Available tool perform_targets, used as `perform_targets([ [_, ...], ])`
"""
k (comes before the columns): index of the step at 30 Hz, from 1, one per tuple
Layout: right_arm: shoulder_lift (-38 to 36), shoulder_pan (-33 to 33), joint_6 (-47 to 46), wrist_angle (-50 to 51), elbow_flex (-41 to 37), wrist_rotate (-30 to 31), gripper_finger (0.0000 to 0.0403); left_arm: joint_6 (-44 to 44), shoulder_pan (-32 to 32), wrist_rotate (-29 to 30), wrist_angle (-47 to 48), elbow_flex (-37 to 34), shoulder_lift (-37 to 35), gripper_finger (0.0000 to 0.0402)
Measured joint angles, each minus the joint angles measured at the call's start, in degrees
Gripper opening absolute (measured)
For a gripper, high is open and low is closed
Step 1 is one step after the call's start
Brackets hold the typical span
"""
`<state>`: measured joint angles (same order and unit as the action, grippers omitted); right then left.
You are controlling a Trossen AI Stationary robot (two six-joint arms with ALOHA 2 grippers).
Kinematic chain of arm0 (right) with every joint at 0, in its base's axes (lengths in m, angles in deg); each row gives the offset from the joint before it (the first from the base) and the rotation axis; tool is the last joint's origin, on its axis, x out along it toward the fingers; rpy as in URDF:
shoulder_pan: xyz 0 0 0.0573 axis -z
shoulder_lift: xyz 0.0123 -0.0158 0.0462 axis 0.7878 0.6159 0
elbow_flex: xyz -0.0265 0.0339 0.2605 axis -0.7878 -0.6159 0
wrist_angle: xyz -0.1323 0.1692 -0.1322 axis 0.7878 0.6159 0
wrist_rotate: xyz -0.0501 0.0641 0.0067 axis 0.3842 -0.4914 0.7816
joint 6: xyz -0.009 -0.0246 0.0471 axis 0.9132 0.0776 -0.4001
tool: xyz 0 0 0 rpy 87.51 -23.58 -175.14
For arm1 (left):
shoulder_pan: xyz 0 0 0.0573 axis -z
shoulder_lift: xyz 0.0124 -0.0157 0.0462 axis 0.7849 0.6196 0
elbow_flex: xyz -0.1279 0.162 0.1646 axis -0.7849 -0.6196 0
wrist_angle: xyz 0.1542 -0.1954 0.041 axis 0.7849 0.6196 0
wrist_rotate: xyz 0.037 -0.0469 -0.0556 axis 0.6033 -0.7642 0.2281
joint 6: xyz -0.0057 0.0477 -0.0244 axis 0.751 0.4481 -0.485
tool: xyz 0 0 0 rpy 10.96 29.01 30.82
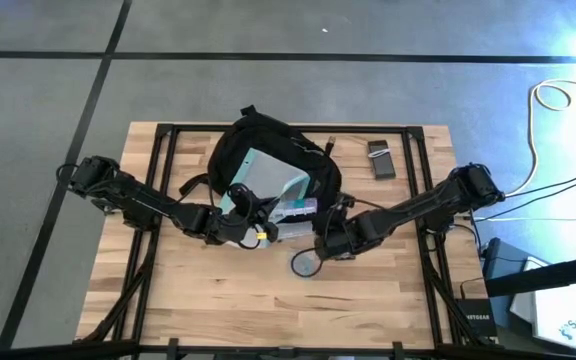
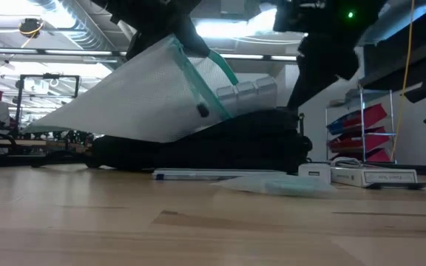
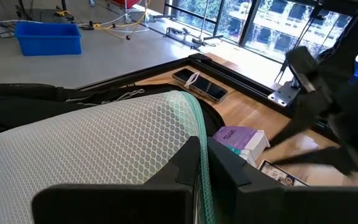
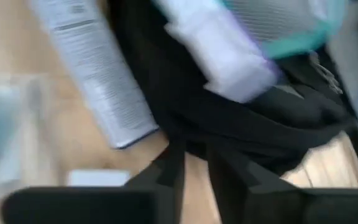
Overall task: Unpack backpack
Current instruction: Put the medicine organizer into the blue zip bag
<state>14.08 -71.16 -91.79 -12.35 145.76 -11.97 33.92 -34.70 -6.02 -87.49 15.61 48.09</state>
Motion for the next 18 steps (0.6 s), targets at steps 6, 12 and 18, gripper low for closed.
perform_targets([
  [6,-3.06,0.2,-3.35,-5.42,-4.19,5.9,0.0011,0.0,0.24,-0.04,-0.03,0.0,0.0,0.0006],
  [12,-3.76,0.07,-0.3,-16.77,-7.35,7.33,0.0005,0.0,0.2,-0.07,-0.07,0.0,0.0,0.0006],
  [18,-3.76,0.12,1.79,-28.72,-12.04,8.75,0.0004,0.0,0.2,-0.08,-0.09,0.0,0.0,0.0006],
])
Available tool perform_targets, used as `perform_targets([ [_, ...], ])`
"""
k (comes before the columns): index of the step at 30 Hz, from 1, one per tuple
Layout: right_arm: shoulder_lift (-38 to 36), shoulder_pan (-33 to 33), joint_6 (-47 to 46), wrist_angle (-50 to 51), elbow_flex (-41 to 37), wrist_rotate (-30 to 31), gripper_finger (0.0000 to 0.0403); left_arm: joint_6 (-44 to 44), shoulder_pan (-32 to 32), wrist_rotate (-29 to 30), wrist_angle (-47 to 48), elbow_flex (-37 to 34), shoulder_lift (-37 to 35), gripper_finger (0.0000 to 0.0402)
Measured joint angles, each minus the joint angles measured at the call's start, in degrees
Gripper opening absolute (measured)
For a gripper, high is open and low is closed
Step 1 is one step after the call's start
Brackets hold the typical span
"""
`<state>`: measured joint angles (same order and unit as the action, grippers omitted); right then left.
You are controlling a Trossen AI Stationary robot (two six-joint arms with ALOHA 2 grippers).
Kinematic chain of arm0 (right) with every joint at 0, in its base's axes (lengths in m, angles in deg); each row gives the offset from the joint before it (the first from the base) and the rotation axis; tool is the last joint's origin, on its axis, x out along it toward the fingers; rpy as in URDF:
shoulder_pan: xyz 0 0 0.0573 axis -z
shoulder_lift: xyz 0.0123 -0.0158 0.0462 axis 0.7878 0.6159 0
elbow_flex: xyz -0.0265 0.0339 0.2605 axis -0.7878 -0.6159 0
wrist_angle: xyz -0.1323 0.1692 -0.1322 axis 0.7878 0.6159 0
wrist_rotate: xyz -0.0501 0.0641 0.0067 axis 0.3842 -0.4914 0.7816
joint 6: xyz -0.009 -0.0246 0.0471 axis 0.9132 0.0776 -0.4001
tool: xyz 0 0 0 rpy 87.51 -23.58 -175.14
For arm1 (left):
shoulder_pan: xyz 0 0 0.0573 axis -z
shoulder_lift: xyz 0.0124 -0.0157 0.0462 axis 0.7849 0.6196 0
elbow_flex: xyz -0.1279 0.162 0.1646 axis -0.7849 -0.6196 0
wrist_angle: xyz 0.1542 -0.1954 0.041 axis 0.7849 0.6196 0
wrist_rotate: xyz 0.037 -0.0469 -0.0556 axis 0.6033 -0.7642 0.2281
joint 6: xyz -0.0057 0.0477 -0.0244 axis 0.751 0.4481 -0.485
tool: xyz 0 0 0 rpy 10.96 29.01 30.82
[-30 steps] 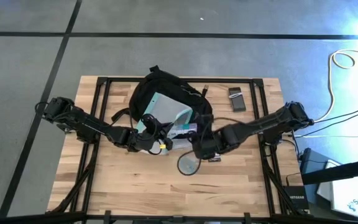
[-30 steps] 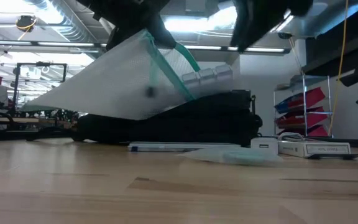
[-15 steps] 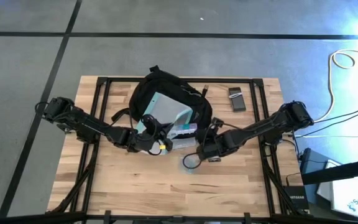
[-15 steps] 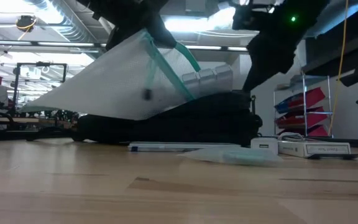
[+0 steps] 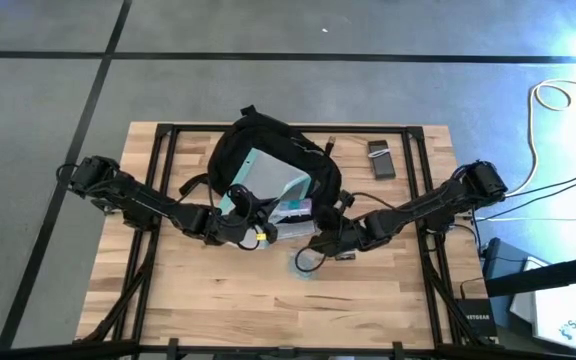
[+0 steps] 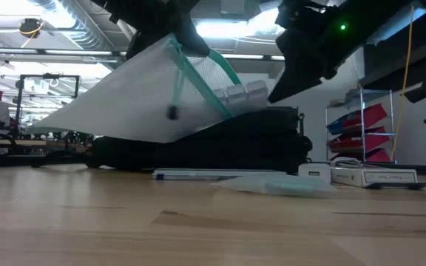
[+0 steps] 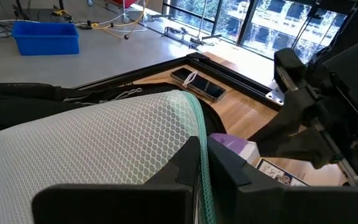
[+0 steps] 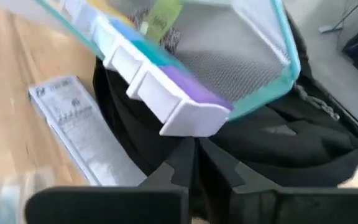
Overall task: Unpack backpack
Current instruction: Put the medicine organizer into the blue zip bag
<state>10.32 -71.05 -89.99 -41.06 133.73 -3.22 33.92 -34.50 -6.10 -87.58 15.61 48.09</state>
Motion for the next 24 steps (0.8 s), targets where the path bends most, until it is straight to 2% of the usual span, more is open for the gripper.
perform_targets([
  [3,0.0,0.76,2.41,-6.23,-1.85,1.65,0.0005,0.02,0.0,-0.01,0.01,0.0,0.0,0.0006],
  [9,0.0,4.73,8.54,-18.93,-4.94,-0.23,0.0005,0.0,0.0,-0.01,-0.04,0.0,0.0,0.0006],
  [14,0.04,8.36,9.22,-22.46,-5.52,-3.85,0.0005,0.0,0.0,-0.03,-0.02,0.0,0.0,0.0006],
  [18,0.85,9.83,10.29,-25.81,-5.5,-10.09,0.0005,0.0,0.0,-0.03,0.0,0.0,0.0,0.0006],
  [24,0.98,10.62,10.96,-23.86,-5.5,-15.23,0.0005,0.0,0.02,-0.03,0.13,0.0,0.0,0.0006],
])
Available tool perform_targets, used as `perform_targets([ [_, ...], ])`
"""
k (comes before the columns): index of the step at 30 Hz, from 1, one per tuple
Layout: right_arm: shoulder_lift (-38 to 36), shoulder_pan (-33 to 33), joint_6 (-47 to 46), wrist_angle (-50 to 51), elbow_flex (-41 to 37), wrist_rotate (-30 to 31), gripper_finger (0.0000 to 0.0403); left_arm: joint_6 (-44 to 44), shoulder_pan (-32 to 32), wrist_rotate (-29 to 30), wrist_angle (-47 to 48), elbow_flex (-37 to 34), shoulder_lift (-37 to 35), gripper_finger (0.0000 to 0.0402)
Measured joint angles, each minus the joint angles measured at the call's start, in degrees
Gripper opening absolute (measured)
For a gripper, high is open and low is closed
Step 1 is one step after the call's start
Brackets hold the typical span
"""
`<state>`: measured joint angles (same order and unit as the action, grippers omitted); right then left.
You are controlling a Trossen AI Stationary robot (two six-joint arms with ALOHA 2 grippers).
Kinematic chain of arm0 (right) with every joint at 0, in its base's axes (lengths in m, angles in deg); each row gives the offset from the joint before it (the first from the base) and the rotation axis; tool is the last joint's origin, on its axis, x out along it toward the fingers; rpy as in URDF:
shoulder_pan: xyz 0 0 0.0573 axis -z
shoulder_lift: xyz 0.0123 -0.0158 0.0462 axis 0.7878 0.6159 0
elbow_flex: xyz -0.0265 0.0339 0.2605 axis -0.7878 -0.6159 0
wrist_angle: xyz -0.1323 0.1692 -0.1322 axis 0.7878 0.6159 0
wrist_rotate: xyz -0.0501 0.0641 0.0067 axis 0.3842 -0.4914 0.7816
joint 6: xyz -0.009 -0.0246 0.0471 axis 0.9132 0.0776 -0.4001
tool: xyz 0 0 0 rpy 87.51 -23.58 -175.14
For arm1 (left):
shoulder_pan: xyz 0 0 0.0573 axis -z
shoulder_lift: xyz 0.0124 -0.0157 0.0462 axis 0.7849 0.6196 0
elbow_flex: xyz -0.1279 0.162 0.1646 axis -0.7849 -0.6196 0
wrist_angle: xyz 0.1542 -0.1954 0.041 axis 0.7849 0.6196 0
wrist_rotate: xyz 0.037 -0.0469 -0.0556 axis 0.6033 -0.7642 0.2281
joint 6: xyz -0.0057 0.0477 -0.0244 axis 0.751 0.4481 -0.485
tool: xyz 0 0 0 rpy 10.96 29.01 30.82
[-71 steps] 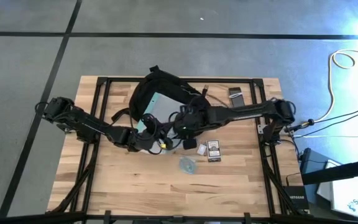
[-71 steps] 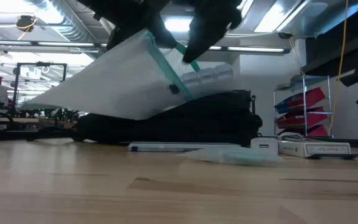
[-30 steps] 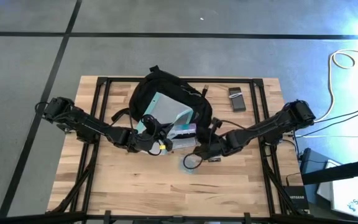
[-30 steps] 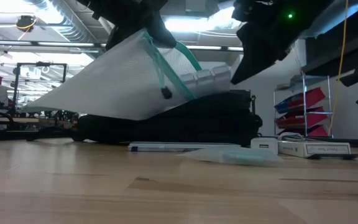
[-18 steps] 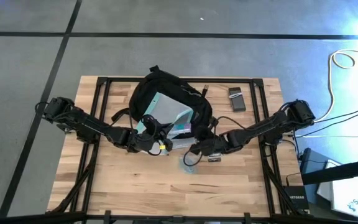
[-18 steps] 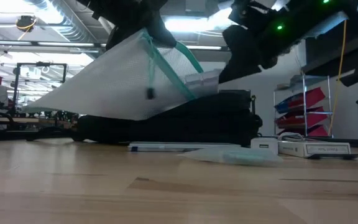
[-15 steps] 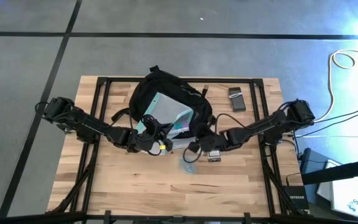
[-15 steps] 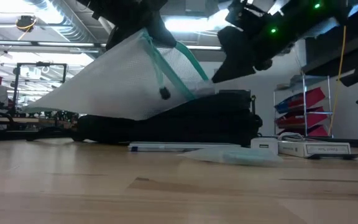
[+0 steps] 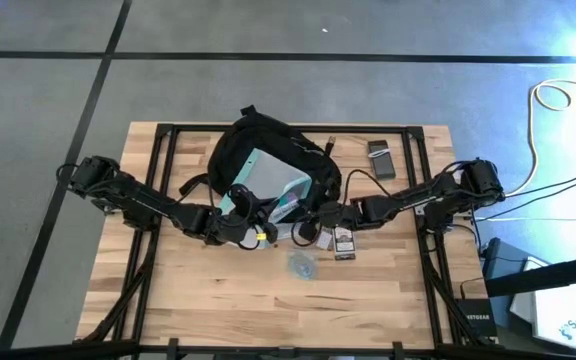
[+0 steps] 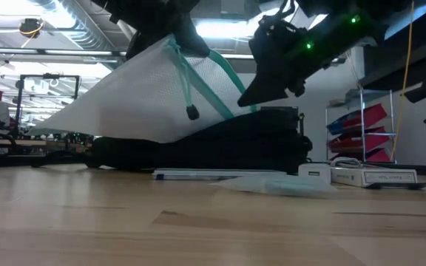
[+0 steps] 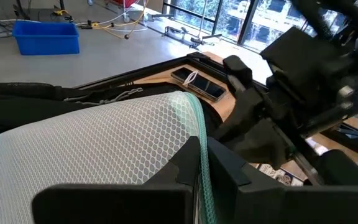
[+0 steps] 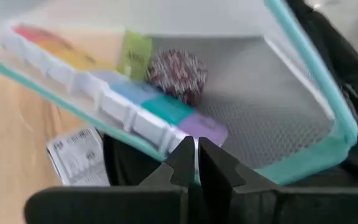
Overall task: Unpack backpack
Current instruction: Put the medicine organizer into the blue zip bag
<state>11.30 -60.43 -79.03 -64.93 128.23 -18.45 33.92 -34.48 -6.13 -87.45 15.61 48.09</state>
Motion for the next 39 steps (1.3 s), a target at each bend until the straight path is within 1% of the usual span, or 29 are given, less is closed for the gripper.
perform_targets([
  [5,0.0,1.32,0.09,4.99,0.0,-0.32,0.0005,0.0,0.0,0.0,-0.03,0.0,0.0,0.0006],
  [8,0.79,3.23,0.09,5.05,0.0,-1.14,0.0005,0.0,0.0,0.0,-0.11,-0.01,0.0,0.0006],
  [14,5.4,6.14,0.33,-1.65,0.02,-9.73,0.0005,0.0,-0.02,0.0,-0.15,0.0,0.0,0.0006],
  [19,9.65,6.75,0.45,-5.44,0.02,-12.42,0.0005,0.02,-0.02,0.0,-0.13,0.0,0.0,0.0006],
  [25,12.26,6.62,2.03,-18.05,0.02,-13.34,0.0005,0.0,-0.02,0.0,0.0,-0.02,0.0,0.0006],
  [29,12.31,6.65,2.03,-23.24,0.02,-13.52,0.0005,0.0,0.0,0.02,0.05,-0.02,0.0,0.0006],
  [34,12.31,6.65,2.05,-27.7,0.02,-13.24,0.0005,0.0,0.02,-0.02,0.5,-0.02,0.0,0.0006],
  [37,12.31,6.62,1.99,-27.72,0.02,-12.91,0.0005,0.0,0.02,-0.02,0.75,-0.02,0.0,0.0006],
  [39,12.31,6.6,1.99,-26.9,0.07,-11.58,0.0005,-0.02,0.02,-0.02,0.72,-0.02,0.0,0.0006],
])
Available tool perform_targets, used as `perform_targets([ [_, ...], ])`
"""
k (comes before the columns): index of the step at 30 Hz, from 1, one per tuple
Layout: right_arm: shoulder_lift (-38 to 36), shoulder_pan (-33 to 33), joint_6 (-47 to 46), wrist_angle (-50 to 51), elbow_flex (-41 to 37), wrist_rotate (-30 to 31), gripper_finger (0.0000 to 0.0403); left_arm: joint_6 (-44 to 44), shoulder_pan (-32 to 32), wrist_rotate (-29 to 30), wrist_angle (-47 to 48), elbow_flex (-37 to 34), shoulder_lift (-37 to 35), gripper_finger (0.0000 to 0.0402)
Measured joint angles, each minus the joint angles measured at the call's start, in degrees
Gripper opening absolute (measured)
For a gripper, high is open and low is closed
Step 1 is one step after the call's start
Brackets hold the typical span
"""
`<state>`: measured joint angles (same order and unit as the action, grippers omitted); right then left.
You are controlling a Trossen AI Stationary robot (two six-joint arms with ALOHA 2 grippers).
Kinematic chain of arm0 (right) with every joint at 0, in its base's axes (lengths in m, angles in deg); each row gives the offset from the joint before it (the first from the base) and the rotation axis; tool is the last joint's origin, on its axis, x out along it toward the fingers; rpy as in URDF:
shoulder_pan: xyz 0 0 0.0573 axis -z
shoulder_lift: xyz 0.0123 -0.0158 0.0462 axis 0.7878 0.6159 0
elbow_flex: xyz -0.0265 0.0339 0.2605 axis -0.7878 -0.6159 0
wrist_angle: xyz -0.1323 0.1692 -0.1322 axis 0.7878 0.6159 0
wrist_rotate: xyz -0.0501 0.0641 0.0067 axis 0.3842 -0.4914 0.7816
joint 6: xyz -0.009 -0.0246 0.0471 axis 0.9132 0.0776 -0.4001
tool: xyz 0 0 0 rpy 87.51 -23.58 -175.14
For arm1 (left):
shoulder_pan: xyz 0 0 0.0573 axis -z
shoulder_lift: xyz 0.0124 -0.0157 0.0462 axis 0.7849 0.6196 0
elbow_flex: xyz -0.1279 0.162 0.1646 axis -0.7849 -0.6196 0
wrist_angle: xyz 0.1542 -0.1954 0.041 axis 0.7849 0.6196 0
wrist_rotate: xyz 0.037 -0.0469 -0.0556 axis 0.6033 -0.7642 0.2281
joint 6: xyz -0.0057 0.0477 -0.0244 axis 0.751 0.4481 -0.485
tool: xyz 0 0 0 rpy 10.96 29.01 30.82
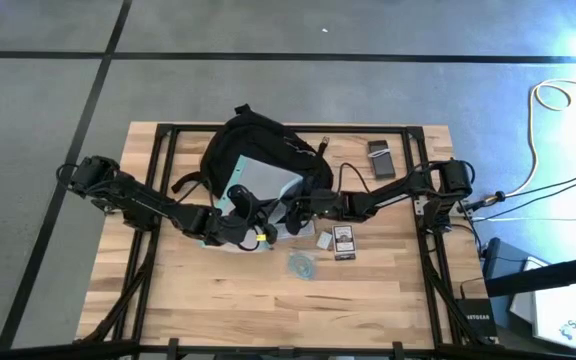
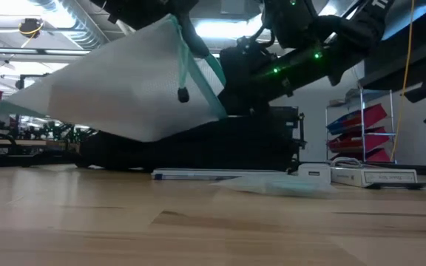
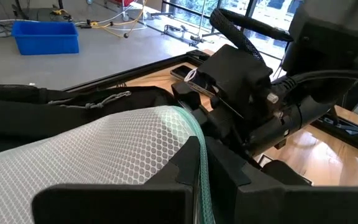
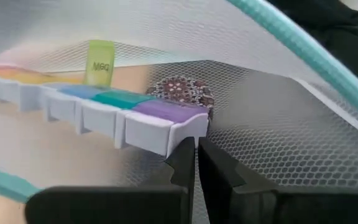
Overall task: Unpack backpack
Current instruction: Put the medicine organizer into the blue zip bag, then put the charger adapter into the blue zip bag
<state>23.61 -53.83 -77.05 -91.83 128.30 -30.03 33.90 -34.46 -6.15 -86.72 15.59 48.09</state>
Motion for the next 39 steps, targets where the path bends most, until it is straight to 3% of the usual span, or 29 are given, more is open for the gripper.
perform_targets([
  [3,0.0,0.0,0.85,2.23,0.02,2.34,0.0005,0.0,-0.02,0.0,0.0,0.0,0.0,0.0006],
  [7,0.0,-1.11,2.14,2.66,0.03,10.34,0.0002,0.02,-0.02,0.0,0.11,0.0,0.0,0.0006],
  [13,-3.56,-6.9,15.84,3.29,0.07,21.06,0.0002,0.02,0.0,-0.32,0.52,0.0,0.0,0.0006],
  [18,-8.7,-11.9,12.25,16.4,0.09,21.44,0.0014,0.02,0.0,-1.09,0.52,0.0,0.0,0.0006],
  [22,-11.97,-15.51,2.35,29.32,0.09,14.65,0.0072,-1.01,0.0,-1.09,0.48,0.0,0.0,0.0006],
  [28,-11.22,-21.72,-3.44,39.93,0.09,6.48,0.0217,-1.51,0.0,-1.09,0.46,0.0,0.0,0.0006],
  [31,-10.2,-23.45,-5.28,44.49,0.03,6.49,0.0275,-1.49,0.0,-1.11,0.43,0.0,0.0,0.0006],
  [35,-9.73,-23.69,-9.45,47.47,0.03,10.58,0.0316,-1.51,0.0,-1.2,0.46,0.0,0.0,0.0006],
  [39,-9.73,-23.48,-14.56,51.48,0.06,11.24,0.0323,-1.49,0.0,-1.29,0.54,0.0,0.0,0.0006],
])
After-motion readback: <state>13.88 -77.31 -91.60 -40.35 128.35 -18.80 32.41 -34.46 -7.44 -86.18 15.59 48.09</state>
